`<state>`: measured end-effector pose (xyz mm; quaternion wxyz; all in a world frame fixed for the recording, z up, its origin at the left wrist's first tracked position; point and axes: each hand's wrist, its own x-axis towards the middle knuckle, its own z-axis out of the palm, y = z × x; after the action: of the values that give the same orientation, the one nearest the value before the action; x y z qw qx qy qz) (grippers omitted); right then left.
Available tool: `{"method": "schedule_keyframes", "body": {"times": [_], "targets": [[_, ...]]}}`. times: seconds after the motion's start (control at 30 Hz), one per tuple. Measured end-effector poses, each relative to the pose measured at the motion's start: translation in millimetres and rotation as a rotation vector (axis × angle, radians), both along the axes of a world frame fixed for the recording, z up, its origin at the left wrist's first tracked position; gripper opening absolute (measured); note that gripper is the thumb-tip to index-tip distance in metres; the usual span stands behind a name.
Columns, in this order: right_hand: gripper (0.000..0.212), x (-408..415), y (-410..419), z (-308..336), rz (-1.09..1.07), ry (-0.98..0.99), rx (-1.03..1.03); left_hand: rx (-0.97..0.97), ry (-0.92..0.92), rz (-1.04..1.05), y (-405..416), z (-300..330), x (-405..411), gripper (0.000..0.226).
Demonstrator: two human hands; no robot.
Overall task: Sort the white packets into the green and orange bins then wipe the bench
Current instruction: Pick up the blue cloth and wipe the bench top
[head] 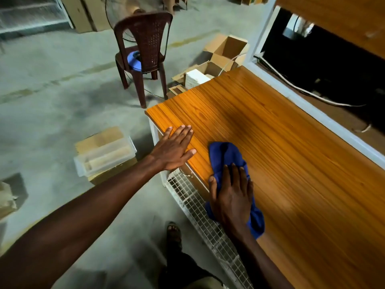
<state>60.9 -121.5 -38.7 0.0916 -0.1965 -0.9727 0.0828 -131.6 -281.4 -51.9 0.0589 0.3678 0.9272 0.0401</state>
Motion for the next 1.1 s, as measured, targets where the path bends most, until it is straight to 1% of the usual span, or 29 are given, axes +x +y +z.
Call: {"method": "schedule_keyframes", "body": {"times": [0.2,0.5,0.7,0.87,1.0,1.1], "targets": [[0.062,-60,-32,-2,-0.001,0.015,-0.005,-0.029,0.025,0.017,-18,6,-57,0.077],[0.063,-146,-72,-3,0.091,-0.025,0.002,-0.035,0.023,0.104,-59,6,-125,0.075],[0.068,-197,-100,-3,0.079,0.006,-0.022,-0.002,0.011,0.086,-91,3,-153,0.076],[0.068,-224,-116,-8,0.081,0.035,0.002,0.038,-0.017,0.027,-115,-3,-168,0.071],[0.061,-236,-125,-13,0.089,0.092,0.021,0.077,-0.051,-0.005,-129,-8,-173,0.070],[0.044,-244,-128,-16,0.190,0.189,0.041,0.117,-0.042,0.012,-140,-11,-175,0.070]]}}
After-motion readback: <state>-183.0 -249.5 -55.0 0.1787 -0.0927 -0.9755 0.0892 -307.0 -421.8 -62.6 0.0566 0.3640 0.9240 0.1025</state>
